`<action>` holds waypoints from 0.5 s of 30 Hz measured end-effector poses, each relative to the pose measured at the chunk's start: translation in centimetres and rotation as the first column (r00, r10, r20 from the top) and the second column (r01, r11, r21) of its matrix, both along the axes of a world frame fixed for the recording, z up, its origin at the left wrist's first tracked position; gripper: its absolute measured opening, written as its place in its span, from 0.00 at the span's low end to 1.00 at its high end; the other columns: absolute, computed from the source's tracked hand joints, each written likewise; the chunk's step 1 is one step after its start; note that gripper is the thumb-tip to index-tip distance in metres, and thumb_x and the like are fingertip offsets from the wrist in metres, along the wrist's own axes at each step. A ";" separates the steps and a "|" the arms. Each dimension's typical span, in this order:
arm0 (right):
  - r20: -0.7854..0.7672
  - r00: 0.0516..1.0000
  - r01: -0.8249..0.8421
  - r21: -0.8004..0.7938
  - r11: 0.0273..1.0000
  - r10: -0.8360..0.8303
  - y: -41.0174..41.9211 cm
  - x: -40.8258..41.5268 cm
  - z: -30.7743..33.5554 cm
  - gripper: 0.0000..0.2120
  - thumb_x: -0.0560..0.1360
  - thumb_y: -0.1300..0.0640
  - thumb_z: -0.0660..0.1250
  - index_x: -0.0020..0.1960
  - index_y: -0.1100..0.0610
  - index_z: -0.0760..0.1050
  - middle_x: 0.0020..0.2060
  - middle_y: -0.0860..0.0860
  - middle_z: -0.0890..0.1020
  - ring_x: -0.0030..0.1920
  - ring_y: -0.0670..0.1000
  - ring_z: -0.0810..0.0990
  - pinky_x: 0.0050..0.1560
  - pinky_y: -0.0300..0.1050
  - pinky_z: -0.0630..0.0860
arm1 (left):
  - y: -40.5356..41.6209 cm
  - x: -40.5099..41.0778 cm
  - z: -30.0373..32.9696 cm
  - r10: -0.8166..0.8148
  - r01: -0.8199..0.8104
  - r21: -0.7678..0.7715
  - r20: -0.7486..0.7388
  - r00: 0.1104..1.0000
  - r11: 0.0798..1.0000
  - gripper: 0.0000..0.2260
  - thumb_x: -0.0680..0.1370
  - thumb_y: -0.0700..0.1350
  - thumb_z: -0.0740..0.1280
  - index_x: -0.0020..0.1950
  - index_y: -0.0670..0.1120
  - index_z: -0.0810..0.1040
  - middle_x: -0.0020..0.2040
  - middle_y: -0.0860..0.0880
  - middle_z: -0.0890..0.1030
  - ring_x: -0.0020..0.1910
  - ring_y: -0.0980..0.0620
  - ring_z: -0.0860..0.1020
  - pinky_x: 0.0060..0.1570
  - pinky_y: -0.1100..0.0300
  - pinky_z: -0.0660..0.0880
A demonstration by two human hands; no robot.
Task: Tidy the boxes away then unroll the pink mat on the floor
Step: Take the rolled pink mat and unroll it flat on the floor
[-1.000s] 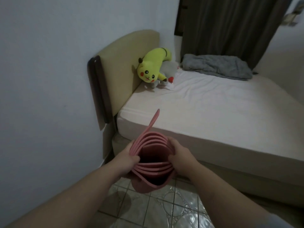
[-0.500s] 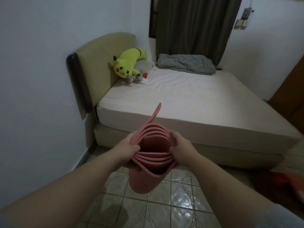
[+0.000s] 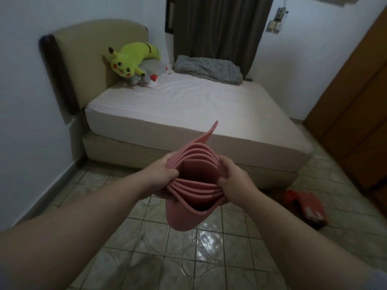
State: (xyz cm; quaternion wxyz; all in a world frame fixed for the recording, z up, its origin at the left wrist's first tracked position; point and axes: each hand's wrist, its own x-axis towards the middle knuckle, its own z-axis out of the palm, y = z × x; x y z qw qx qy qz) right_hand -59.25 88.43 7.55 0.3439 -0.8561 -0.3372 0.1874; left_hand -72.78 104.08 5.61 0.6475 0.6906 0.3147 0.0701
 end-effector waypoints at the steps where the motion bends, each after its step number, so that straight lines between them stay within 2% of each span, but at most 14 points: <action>1: -0.011 1.000 0.007 0.007 1.000 -0.007 -1.4 0.0 0.3 0.31 0.73 0.67 0.59 0.71 0.42 0.63 0.56 0.51 0.78 0.46 0.51 0.80 0.35 0.39 0.80 | -1.3 0.2 0.3 -0.008 0.008 0.000 0.007 1.000 1.000 0.26 0.75 0.36 0.57 0.67 0.61 0.65 0.48 0.41 0.78 0.32 0.44 0.82 0.29 0.49 0.80; 3: -0.013 0.999 0.041 0.032 0.999 -0.041 -4.2 0.0 0.8 0.31 0.73 0.67 0.59 0.71 0.42 0.63 0.55 0.51 0.77 0.42 0.48 0.79 0.28 0.34 0.76 | -3.6 0.7 0.9 -0.039 0.039 0.003 0.020 0.999 0.999 0.26 0.75 0.36 0.57 0.68 0.60 0.64 0.49 0.41 0.78 0.33 0.42 0.82 0.31 0.45 0.81; 8: -0.014 0.994 0.107 0.084 0.991 -0.107 -9.5 -0.5 0.7 0.32 0.74 0.69 0.60 0.72 0.44 0.63 0.54 0.50 0.77 0.40 0.39 0.75 0.23 0.25 0.69 | -8.4 1.1 1.3 -0.115 0.115 0.026 0.024 0.993 0.993 0.27 0.76 0.37 0.57 0.70 0.62 0.61 0.55 0.41 0.76 0.42 0.36 0.82 0.38 0.40 0.81; 12: -0.016 0.996 0.088 0.098 0.991 -0.087 -13.4 -1.0 -0.6 0.32 0.74 0.68 0.61 0.71 0.41 0.63 0.47 0.42 0.77 0.41 0.38 0.77 0.26 0.26 0.71 | -11.8 0.9 -0.1 -0.125 0.124 0.023 0.063 0.990 0.992 0.28 0.76 0.37 0.58 0.69 0.65 0.62 0.55 0.43 0.77 0.42 0.39 0.83 0.37 0.41 0.81; 15: -0.020 0.997 0.083 0.143 0.986 -0.081 -16.2 -0.7 -2.6 0.32 0.74 0.67 0.60 0.70 0.40 0.64 0.50 0.44 0.80 0.45 0.41 0.80 0.37 0.34 0.77 | -14.1 1.3 -2.0 -0.130 0.124 0.078 0.081 0.988 0.989 0.30 0.74 0.37 0.59 0.66 0.68 0.63 0.53 0.45 0.78 0.42 0.40 0.83 0.38 0.41 0.81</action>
